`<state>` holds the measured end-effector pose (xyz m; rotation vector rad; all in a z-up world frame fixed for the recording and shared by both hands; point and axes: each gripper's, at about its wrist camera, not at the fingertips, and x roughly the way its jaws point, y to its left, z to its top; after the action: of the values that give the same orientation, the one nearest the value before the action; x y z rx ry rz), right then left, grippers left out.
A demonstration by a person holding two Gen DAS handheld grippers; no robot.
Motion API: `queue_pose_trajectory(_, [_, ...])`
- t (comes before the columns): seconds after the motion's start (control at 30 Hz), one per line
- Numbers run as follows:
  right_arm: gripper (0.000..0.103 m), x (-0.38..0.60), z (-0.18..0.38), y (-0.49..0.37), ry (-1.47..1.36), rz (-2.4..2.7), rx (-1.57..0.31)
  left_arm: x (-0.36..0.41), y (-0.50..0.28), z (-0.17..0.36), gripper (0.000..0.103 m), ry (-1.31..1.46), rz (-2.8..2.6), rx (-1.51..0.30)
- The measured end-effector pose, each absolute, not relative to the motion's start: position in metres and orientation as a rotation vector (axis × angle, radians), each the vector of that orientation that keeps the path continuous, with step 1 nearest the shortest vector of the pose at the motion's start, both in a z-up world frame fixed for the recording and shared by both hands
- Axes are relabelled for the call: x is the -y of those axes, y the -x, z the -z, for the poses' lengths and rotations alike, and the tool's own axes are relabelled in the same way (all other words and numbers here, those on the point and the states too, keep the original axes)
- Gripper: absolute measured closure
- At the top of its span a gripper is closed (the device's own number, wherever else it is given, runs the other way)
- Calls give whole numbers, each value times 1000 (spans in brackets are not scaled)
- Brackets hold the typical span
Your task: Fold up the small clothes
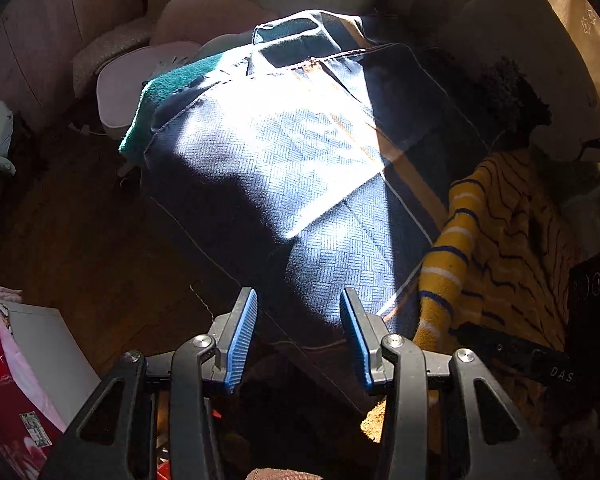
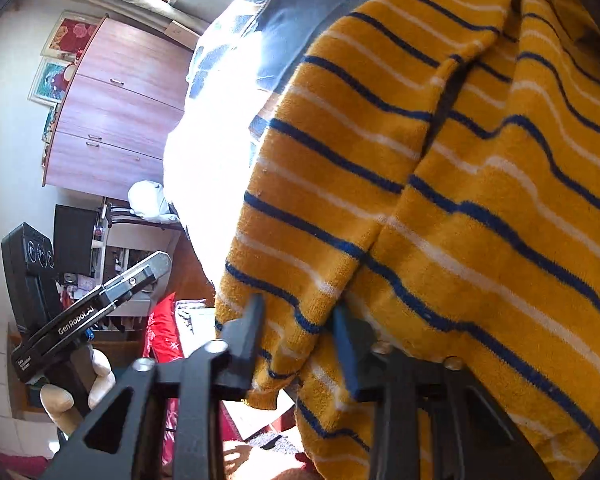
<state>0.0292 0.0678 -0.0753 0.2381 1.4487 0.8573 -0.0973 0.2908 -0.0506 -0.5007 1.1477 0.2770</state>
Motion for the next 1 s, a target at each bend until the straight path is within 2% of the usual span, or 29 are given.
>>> queue_pose_trajectory(0.03, [98, -74, 71, -28, -211, -868, -1444, -291, 100, 50, 61, 505, -279, -1144])
queue_pose_trajectory(0.23, [98, -80, -8, -29, -103, -962, -1267, -287, 91, 34, 61, 506, -266, -1095])
queue_pose_trajectory(0.37, [98, -26, -85, -49, -29, -929, -1113, -277, 72, 10, 60, 474, -226, -1038])
queue_pose_trajectory(0.4, [98, -4, -100, -56, -15, -893, -1082, -274, 66, 5, 57, 465, -212, -1025])
queue_pose_trajectory(0.5, [98, 60, -123, -89, 26, -718, -1038, -258, 49, -6, 53, 430, -166, -995])
queue_pose_trajectory(0.6, [98, 134, -105, -121, 49, -491, -1072, -239, 29, -8, 53, 396, -111, -999])
queue_pose_trajectory(0.73, [92, 222, -34, -156, 126, -118, -1181, -208, 5, -5, 53, 345, -32, -1021])
queue_pose_trajectory(0.8, [91, 262, -18, -154, 30, -26, -1166, -193, -4, -3, 53, 315, 5, -1035])
queue_pose_trajectory(0.87, [73, 295, -10, -144, -163, -29, -1144, -178, -12, 2, 52, 283, 35, -1055])
queue_pose_trajectory(0.9, [70, 307, -4, -137, -242, -27, -1136, -172, -15, 5, 52, 271, 48, -1066])
queue_pose_trajectory(1.0, [69, 326, 12, -120, -342, 5, -1127, -153, -21, 12, 52, 243, 87, -1097])
